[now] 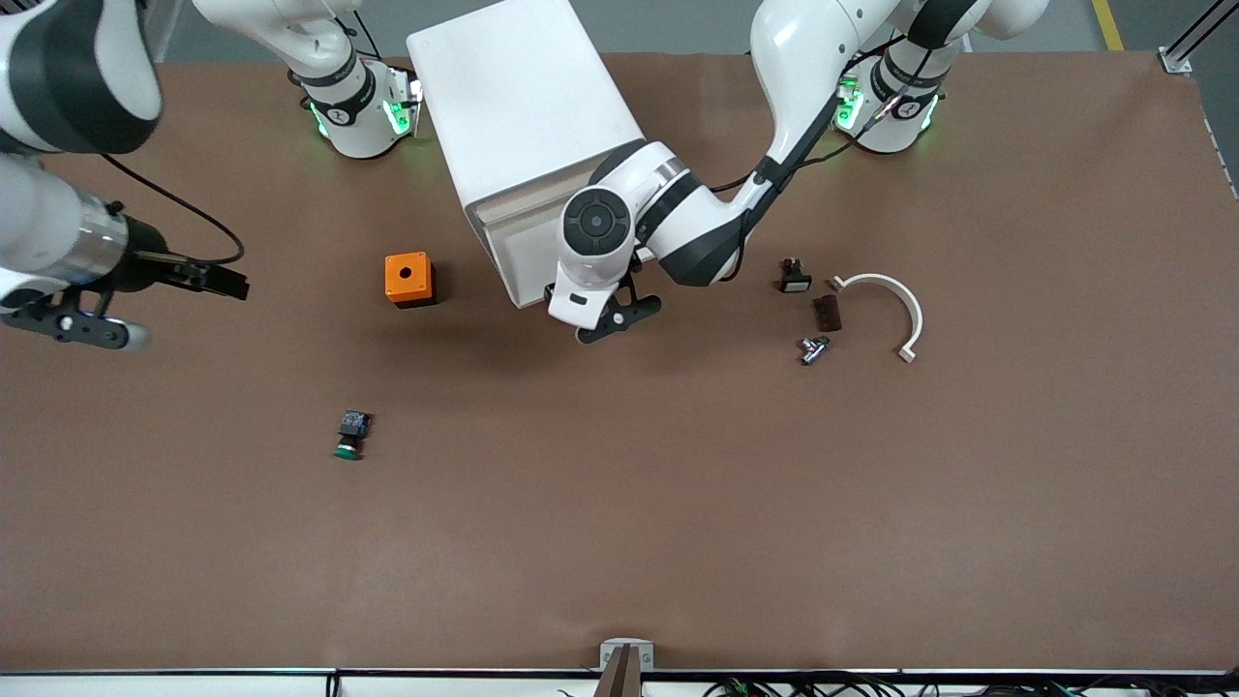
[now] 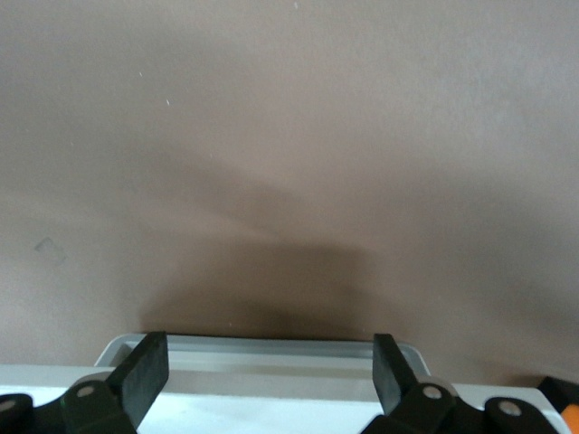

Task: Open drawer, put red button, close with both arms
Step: 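Withdraw the right gripper while the left gripper pushes the drawer inward, then push the drawer fully shut with the left gripper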

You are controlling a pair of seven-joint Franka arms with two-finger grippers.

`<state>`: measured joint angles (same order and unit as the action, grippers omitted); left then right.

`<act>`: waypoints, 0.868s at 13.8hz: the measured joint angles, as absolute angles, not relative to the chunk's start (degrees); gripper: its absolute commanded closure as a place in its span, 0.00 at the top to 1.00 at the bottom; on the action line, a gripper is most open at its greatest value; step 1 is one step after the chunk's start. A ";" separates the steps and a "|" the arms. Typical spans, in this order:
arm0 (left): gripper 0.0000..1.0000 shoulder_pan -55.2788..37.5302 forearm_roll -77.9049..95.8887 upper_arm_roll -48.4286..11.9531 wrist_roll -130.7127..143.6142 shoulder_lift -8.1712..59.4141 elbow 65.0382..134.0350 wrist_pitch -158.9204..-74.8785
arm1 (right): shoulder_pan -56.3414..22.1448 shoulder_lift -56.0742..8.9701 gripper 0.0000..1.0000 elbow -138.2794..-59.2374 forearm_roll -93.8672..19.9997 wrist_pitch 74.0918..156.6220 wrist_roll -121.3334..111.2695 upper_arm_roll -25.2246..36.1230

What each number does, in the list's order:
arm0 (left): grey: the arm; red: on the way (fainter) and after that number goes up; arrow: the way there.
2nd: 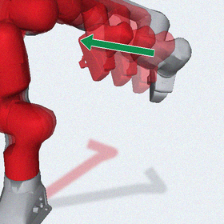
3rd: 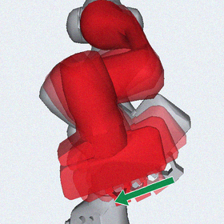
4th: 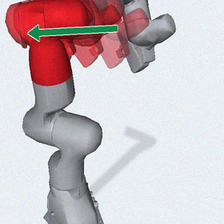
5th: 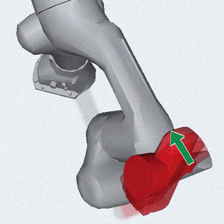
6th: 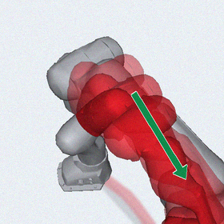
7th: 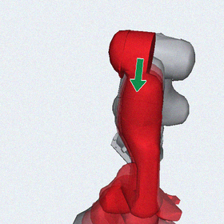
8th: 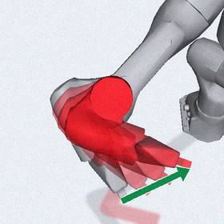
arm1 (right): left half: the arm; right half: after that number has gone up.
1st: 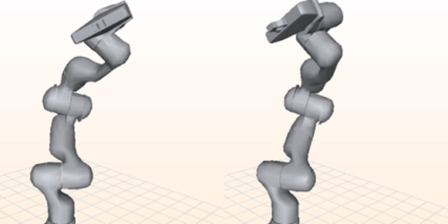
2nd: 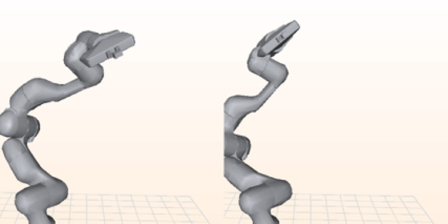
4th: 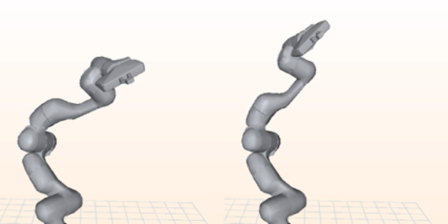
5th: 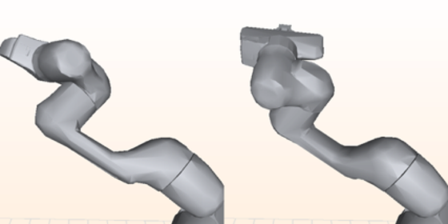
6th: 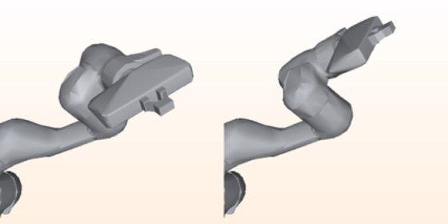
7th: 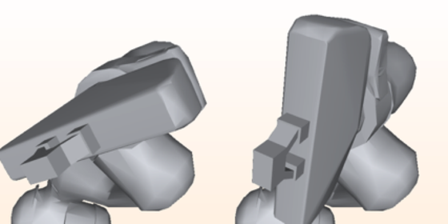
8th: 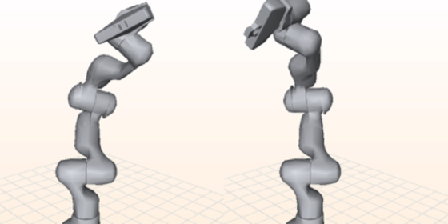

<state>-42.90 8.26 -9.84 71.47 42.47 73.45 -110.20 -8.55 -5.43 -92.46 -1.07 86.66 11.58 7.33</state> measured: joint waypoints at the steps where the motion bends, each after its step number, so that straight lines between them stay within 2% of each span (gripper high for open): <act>1: 0.99 -42.90 8.26 -10.44 71.45 42.47 73.46 -110.20 | -7.36 -5.43 1.00 -91.87 -1.07 86.66 7.92 7.34; 5: 0.99 -42.92 10.68 -12.01 70.21 42.48 73.64 -110.23 | -4.85 -5.50 1.00 -90.56 -1.06 86.78 -1.76 7.31; 12: 0.99 -42.92 16.62 -13.19 68.75 44.02 73.88 -110.35 | -1.99 -6.49 1.00 -89.59 -1.06 89.17 -5.58 7.27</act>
<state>-42.92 16.62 -13.19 68.75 44.02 73.88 -110.35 -1.99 -6.49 -89.59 -1.06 89.17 -5.58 7.27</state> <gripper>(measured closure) 0.004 0.000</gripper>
